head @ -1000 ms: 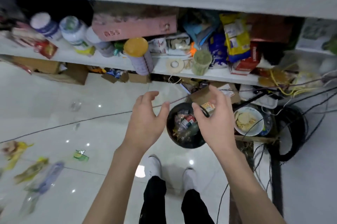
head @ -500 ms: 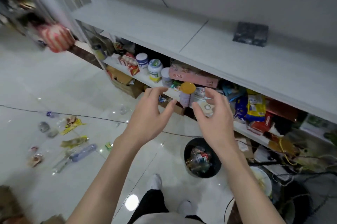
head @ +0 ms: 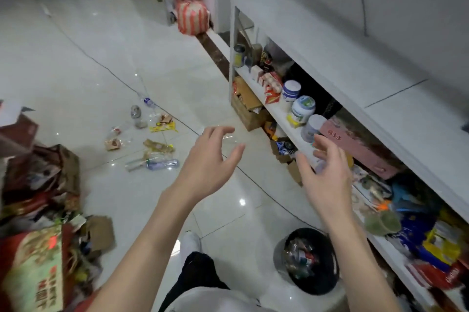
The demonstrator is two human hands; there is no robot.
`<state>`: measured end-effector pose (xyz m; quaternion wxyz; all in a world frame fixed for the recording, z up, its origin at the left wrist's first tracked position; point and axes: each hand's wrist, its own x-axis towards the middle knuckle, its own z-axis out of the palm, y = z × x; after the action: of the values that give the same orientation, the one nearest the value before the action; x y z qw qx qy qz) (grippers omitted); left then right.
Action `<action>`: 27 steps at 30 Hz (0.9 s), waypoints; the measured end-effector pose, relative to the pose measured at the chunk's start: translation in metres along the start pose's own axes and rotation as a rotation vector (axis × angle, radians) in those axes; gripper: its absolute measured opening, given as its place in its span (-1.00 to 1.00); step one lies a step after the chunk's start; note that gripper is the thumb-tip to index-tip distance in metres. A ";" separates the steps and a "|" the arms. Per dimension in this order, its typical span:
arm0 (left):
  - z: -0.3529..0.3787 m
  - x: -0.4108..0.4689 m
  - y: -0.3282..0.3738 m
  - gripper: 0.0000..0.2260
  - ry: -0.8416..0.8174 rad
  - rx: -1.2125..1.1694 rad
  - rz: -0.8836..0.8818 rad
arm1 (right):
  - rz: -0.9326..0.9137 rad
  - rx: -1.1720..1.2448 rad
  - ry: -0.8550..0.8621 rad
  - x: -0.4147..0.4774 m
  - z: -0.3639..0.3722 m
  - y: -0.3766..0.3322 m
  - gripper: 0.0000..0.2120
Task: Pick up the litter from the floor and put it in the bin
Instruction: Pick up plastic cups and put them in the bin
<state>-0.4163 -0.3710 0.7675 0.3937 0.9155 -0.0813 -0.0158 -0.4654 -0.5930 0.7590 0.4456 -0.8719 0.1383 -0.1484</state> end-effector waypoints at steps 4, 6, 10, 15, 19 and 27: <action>-0.044 0.024 -0.063 -0.57 0.049 0.010 -0.106 | -0.061 -0.053 -0.101 0.028 0.069 -0.029 -0.55; -0.070 0.037 -0.092 -0.57 0.083 0.006 -0.158 | -0.083 -0.059 -0.136 0.041 0.103 -0.046 -0.54; -0.122 0.062 -0.150 -0.57 0.158 0.002 -0.243 | -0.116 -0.069 -0.213 0.067 0.172 -0.086 -0.54; -0.174 0.078 -0.211 -0.58 0.232 0.000 -0.336 | -0.160 -0.066 -0.312 0.091 0.249 -0.137 -0.54; -0.201 0.088 -0.248 -0.58 0.275 -0.001 -0.415 | -0.189 -0.071 -0.378 0.111 0.293 -0.163 -0.54; -0.205 0.148 -0.287 -0.59 0.261 -0.012 -0.488 | -0.155 -0.100 -0.404 0.177 0.337 -0.169 -0.54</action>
<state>-0.2119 -0.0537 0.7065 0.3908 0.8999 0.1933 0.0073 -0.1554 -0.3154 0.7329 0.4076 -0.9130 -0.0140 0.0026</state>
